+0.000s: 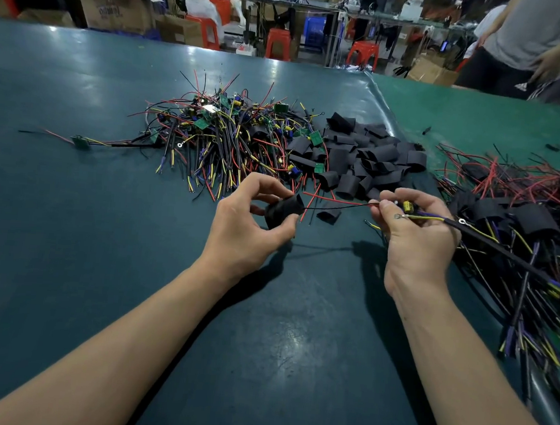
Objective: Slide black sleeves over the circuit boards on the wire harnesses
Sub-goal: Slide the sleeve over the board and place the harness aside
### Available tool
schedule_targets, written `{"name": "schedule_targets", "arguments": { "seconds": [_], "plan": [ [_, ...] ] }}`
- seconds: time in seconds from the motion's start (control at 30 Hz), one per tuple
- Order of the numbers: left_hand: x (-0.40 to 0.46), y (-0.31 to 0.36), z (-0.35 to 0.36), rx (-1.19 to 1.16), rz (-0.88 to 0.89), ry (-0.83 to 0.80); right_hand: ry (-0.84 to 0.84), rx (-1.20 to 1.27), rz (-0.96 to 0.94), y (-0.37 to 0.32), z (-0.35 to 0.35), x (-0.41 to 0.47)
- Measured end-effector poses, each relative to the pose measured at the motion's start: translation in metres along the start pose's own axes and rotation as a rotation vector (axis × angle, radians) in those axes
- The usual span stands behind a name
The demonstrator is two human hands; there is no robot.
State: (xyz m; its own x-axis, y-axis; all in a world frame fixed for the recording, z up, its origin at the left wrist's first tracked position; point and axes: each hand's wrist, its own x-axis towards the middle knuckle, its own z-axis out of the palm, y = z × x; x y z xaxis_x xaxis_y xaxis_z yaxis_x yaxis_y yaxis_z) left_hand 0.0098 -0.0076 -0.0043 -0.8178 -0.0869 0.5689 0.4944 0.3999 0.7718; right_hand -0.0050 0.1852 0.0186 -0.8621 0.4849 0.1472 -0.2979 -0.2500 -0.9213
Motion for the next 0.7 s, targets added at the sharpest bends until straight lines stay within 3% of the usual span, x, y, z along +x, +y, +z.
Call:
{"name": "schedule_targets", "arguments": {
  "seconds": [0.33, 0.7],
  "plan": [
    [0.0006, -0.0018, -0.0005, 0.004, 0.047, 0.042, -0.005, -0.141, -0.063, 0.0032, -0.0007, -0.0011],
    [0.0012, -0.0007, -0.0002, 0.029, 0.103, 0.043, 0.023, -0.207, -0.010, 0.0077, -0.0043, 0.0032]
  ]
}}
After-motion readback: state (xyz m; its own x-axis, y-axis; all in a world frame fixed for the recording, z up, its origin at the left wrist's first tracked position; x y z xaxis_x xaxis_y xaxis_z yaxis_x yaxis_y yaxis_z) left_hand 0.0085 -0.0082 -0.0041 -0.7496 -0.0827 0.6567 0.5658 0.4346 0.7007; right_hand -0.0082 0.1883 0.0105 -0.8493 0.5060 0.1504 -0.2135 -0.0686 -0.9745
